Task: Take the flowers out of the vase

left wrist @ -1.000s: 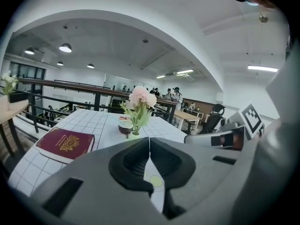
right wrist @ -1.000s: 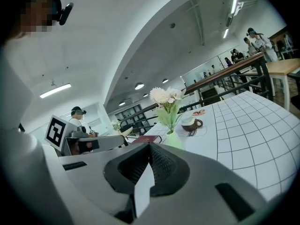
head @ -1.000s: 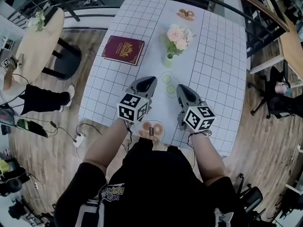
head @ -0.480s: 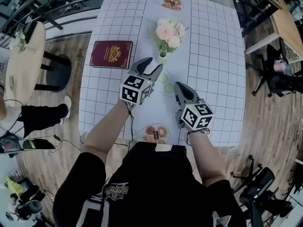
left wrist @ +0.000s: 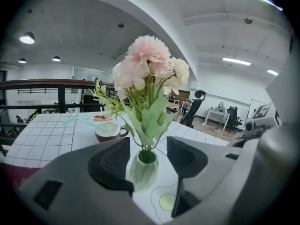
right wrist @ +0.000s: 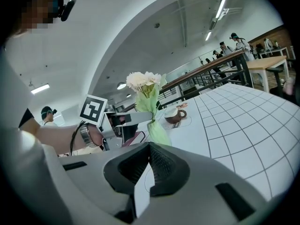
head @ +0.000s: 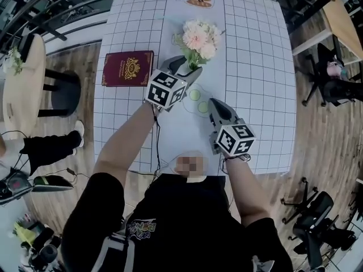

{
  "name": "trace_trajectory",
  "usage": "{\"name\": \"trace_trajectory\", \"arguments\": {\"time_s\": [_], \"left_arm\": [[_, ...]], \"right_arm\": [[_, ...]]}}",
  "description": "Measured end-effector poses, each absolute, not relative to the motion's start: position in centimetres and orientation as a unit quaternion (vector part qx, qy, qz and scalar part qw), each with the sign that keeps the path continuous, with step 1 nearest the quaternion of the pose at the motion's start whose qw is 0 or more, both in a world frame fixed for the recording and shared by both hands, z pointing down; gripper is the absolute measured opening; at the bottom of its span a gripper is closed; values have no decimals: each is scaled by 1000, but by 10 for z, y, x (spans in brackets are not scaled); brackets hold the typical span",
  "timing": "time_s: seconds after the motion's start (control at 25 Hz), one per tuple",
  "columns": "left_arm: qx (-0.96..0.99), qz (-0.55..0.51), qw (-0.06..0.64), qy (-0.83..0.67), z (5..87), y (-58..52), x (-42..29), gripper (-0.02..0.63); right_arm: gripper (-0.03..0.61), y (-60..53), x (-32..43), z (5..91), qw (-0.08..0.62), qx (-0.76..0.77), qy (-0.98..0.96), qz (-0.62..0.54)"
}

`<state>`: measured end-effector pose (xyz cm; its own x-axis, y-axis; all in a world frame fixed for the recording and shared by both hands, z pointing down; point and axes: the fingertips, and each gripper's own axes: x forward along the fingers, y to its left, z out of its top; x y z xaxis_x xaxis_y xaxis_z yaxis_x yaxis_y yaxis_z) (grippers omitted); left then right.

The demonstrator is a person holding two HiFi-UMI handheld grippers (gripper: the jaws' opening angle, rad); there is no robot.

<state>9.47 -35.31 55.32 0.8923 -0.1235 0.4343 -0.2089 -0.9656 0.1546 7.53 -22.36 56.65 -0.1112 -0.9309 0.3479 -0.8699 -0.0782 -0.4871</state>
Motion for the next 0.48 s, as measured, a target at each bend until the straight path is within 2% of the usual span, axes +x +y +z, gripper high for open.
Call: {"name": "trace_trajectory", "arguments": {"time_s": [0.48], "left_arm": [[970, 217, 107, -26, 564, -358, 115, 236]], "right_arm": [[21, -249, 76, 581, 45, -667, 672, -318]]}}
